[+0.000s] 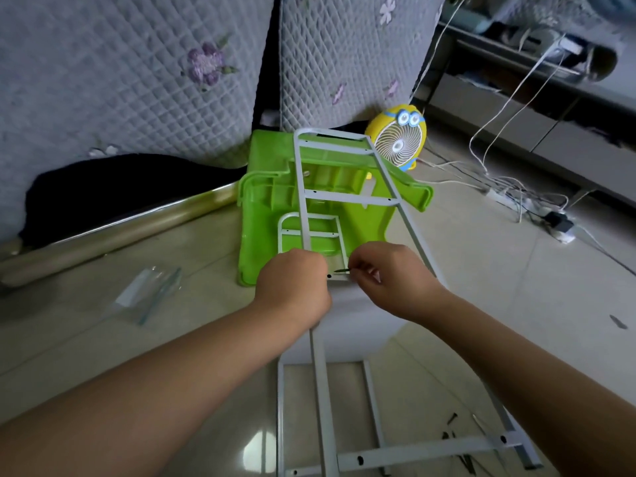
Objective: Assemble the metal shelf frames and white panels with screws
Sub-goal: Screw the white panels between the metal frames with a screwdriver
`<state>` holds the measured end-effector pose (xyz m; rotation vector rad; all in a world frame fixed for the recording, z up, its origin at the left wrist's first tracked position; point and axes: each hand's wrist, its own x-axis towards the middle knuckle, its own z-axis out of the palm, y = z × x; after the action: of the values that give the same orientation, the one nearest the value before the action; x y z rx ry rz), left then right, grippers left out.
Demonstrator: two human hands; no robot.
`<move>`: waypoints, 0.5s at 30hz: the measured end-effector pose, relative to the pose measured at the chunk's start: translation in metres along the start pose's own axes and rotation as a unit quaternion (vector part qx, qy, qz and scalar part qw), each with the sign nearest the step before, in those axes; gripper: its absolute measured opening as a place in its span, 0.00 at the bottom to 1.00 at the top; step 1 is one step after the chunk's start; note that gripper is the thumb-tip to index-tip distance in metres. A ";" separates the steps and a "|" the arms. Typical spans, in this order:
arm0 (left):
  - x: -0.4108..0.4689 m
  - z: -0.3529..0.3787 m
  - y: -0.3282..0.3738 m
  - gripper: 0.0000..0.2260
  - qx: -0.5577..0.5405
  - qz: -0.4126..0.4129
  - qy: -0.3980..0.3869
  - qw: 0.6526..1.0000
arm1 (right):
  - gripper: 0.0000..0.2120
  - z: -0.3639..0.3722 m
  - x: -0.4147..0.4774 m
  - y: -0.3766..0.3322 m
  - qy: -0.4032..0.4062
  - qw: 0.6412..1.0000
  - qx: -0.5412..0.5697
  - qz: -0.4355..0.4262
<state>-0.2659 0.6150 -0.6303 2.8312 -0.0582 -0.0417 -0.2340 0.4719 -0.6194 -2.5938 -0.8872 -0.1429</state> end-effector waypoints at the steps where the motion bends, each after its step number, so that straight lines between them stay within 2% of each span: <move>1: 0.000 0.001 -0.002 0.05 -0.040 -0.006 0.006 0.999 | 0.11 0.000 0.000 0.000 -0.002 1.000 0.001 0.000; 4: -0.002 0.000 -0.006 0.16 -0.170 -0.024 0.009 0.985 | 0.11 0.000 0.002 0.000 -0.002 1.000 -0.007 -0.004; 6: -0.007 -0.002 -0.007 0.19 -0.264 -0.050 0.012 0.963 | 0.10 0.000 0.003 -0.001 -0.007 1.000 -0.015 -0.010; 9: -0.009 0.002 -0.014 0.15 -0.381 -0.103 0.017 0.919 | 0.09 0.000 0.005 -0.002 -0.021 0.999 -0.025 -0.031; 12: -0.007 0.007 -0.022 0.07 -0.451 -0.134 0.026 0.882 | 0.10 -0.001 0.009 -0.004 -0.028 0.997 -0.045 -0.054; 15: -0.007 0.009 -0.024 0.10 -0.487 -0.152 0.022 0.860 | 0.08 -0.005 0.015 -0.008 -0.050 0.992 -0.073 -0.094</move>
<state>-0.2726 0.6358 -0.6457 1.7943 0.3314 -0.0562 -0.2270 0.4841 -0.6090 -2.6655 -1.2000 -0.1359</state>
